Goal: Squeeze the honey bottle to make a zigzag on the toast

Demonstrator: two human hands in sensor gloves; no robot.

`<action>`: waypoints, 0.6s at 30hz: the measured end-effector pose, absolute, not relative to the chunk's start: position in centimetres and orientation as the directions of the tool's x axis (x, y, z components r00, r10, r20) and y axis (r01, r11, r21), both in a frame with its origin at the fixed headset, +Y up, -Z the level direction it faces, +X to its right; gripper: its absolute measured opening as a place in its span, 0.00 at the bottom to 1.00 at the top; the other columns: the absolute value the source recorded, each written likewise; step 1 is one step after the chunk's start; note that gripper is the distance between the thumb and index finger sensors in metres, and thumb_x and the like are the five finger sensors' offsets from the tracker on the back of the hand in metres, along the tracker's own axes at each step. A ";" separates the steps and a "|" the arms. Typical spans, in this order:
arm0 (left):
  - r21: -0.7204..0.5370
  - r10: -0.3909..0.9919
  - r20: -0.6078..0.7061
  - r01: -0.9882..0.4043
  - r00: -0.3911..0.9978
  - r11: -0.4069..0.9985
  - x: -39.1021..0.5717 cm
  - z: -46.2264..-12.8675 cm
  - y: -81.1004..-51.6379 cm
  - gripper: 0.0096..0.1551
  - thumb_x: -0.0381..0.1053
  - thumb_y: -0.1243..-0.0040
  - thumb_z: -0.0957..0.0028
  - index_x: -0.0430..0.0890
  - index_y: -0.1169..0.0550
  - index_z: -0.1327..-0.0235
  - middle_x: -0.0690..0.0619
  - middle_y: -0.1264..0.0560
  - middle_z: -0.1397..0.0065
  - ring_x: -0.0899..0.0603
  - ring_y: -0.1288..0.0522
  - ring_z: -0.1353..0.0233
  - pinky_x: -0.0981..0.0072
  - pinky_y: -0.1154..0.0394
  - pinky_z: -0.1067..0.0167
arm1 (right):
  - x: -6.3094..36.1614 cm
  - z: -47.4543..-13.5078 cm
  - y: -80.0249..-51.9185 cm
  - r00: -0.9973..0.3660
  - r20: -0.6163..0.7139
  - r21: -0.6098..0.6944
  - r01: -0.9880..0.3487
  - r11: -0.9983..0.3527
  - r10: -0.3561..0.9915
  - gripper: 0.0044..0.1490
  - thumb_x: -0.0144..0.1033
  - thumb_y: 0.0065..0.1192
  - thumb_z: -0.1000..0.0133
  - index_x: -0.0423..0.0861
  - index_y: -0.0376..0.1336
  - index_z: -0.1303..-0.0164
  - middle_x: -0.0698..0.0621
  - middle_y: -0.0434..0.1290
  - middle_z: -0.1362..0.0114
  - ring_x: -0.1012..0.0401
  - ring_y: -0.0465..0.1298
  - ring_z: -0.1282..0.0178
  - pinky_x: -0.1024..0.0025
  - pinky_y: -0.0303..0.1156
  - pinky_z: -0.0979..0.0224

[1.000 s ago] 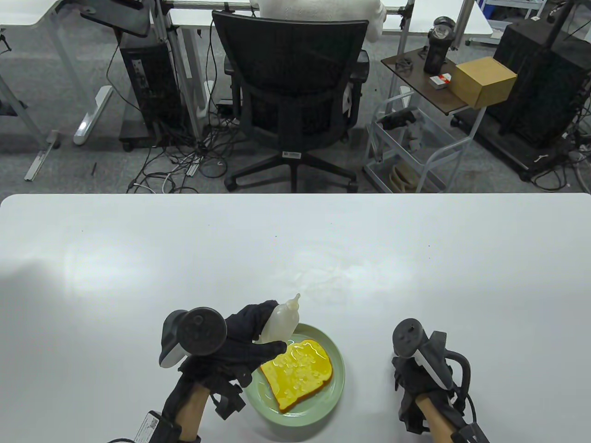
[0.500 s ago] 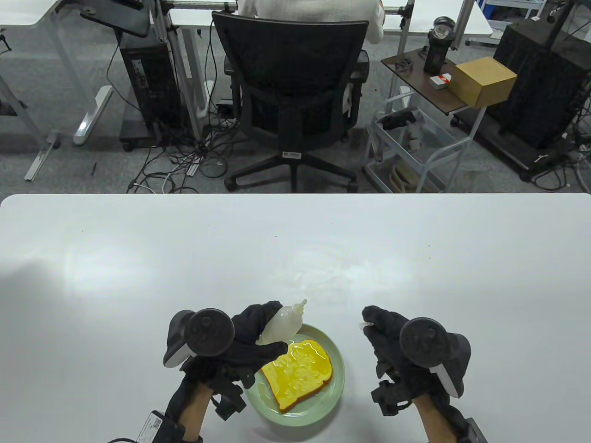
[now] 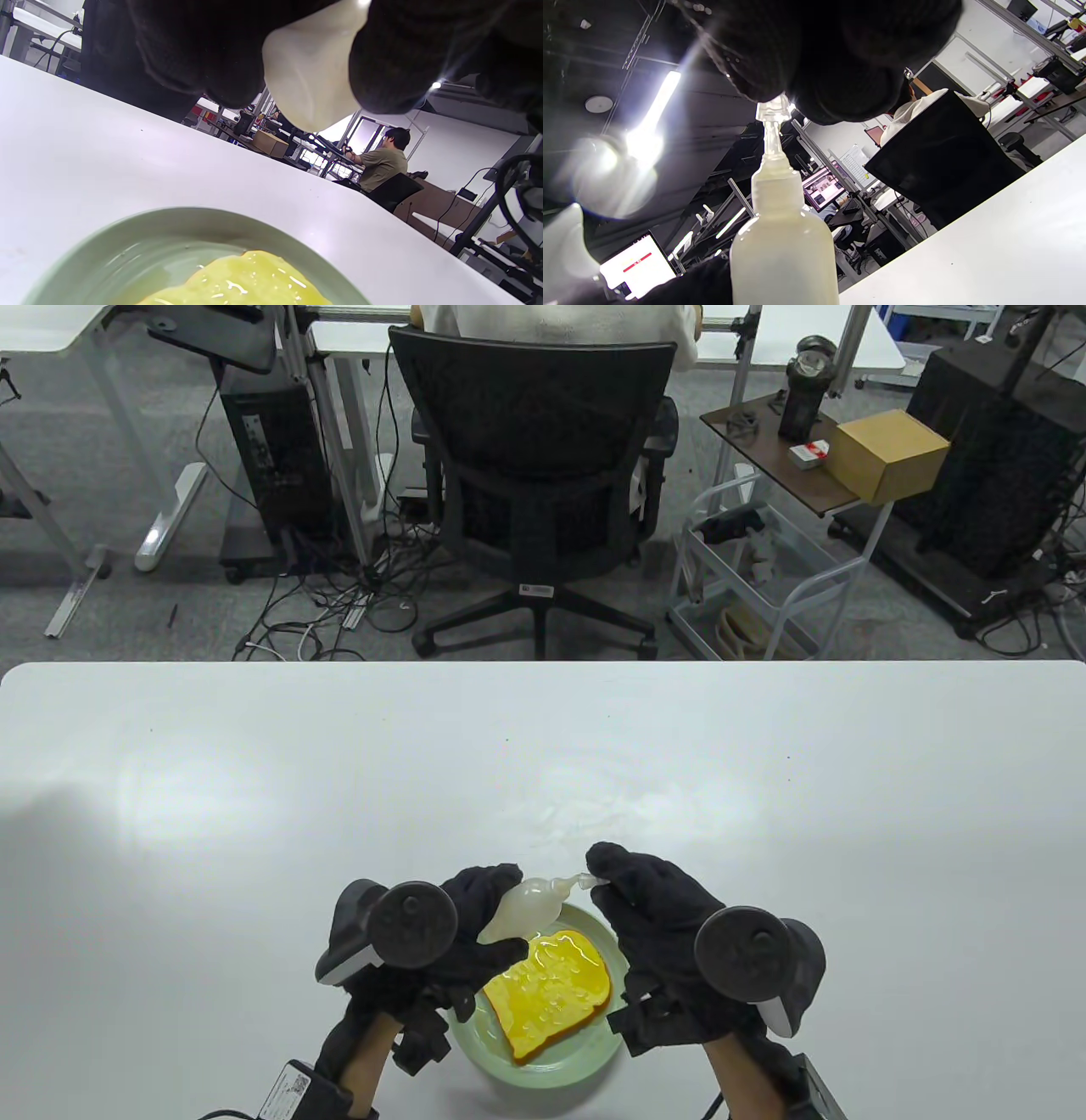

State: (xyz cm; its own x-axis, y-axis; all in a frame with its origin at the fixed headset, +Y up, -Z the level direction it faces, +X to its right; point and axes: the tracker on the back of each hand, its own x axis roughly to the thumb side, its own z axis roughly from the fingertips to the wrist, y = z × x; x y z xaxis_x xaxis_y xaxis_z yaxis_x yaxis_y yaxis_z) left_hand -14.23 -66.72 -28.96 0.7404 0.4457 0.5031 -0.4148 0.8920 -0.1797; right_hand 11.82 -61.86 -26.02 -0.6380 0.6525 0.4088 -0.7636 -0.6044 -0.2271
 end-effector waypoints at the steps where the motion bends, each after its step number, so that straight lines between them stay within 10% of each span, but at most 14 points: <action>1: -0.177 0.439 0.504 -0.408 0.744 0.896 -14.2 -29.0 -66.8 0.48 0.60 0.26 0.53 0.44 0.34 0.22 0.44 0.31 0.26 0.40 0.20 0.33 0.48 0.20 0.35 | 11.7 -26.0 -62.0 -0.650 0.408 -0.230 -0.753 -0.617 0.641 0.28 0.32 0.74 0.53 0.48 0.74 0.40 0.46 0.84 0.42 0.51 0.83 0.48 0.68 0.82 0.56; 18: -0.138 0.369 0.502 -0.349 0.782 0.927 -13.7 -29.0 -67.2 0.48 0.58 0.25 0.53 0.43 0.33 0.23 0.43 0.31 0.26 0.40 0.21 0.33 0.47 0.20 0.33 | 10.1 -27.2 -63.0 -0.766 0.423 -0.163 -0.590 -0.791 0.484 0.28 0.32 0.69 0.51 0.46 0.72 0.38 0.46 0.83 0.42 0.50 0.82 0.47 0.65 0.82 0.53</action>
